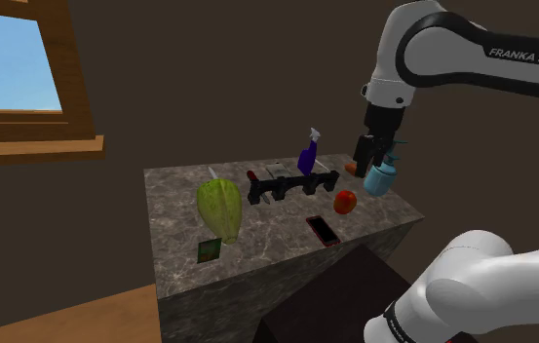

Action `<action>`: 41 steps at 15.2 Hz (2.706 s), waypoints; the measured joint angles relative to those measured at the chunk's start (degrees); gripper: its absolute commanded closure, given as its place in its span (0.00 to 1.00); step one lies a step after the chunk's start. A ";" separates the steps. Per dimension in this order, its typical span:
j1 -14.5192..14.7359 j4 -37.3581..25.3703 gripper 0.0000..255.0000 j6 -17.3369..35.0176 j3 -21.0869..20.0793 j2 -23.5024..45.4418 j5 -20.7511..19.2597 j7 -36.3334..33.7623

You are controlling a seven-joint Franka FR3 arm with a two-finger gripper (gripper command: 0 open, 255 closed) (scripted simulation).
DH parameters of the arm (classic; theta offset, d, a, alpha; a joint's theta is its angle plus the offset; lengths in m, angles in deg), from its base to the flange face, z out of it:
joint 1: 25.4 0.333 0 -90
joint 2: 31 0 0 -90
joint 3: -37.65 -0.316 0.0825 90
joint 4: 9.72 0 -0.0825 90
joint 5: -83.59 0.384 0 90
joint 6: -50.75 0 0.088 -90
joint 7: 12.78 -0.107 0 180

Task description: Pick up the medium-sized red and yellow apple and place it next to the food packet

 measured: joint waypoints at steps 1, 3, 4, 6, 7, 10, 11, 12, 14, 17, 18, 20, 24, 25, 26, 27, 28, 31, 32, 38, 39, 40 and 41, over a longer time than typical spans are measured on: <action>0.00 0.00 0.00 0.00 0.00 0.00 0.00 0.00; -0.40 1.26 0.00 1.62 1.37 -0.05 -0.92 1.58; -0.76 1.57 0.00 2.65 2.55 0.34 -1.70 2.91; -1.47 3.27 0.00 6.05 4.99 1.39 -3.24 5.57; -1.89 3.96 0.00 7.61 6.31 1.82 -4.08 7.03; -2.92 5.22 0.00 12.99 10.31 4.81 -6.22 11.28; -3.40 6.03 0.00 14.20 11.56 4.79 -6.93 12.73; -3.69 5.99 0.00 15.56 12.86 5.79 -7.48 14.17; -4.16 6.28 0.00 19.01 15.47 8.23 -8.42 16.95; -4.72 6.26 0.00 24.43 19.61 12.52 -9.38 21.46; -4.60 5.42 0.00 25.90 20.86 14.45 -9.26 22.92; -4.47 4.14 0.00 29.30 23.66 18.49 -8.89 26.24; -3.72 1.45 0.00 35.80 28.73 26.89 -6.23 33.33; -3.56 0.86 0.00 37.24 29.88 28.82 -5.24 35.25; -3.43 -0.26 0.00 38.57 31.22 31.20 -3.94 37.60; -3.30 -1.30 0.00 39.97 32.49 33.72 -2.36 40.12; -2.99 -2.26 0.00 41.37 33.33 36.30 -0.49 42.30; -3.31 -6.13 0.00 43.89 35.38 43.83 5.90 49.95; -3.76 -8.19 0.00 44.44 35.71 47.05 8.63 52.87; -5.85 -11.31 0.00 47.29 34.80 54.98 16.15 60.00; -5.99 -11.11 0.00 47.91 34.61 55.54 16.71 60.41; -6.02 -10.78 0.00 48.56 34.40 55.96 17.16 60.65; -6.25 -10.57 0.00 49.53 34.02 56.95 18.09 61.28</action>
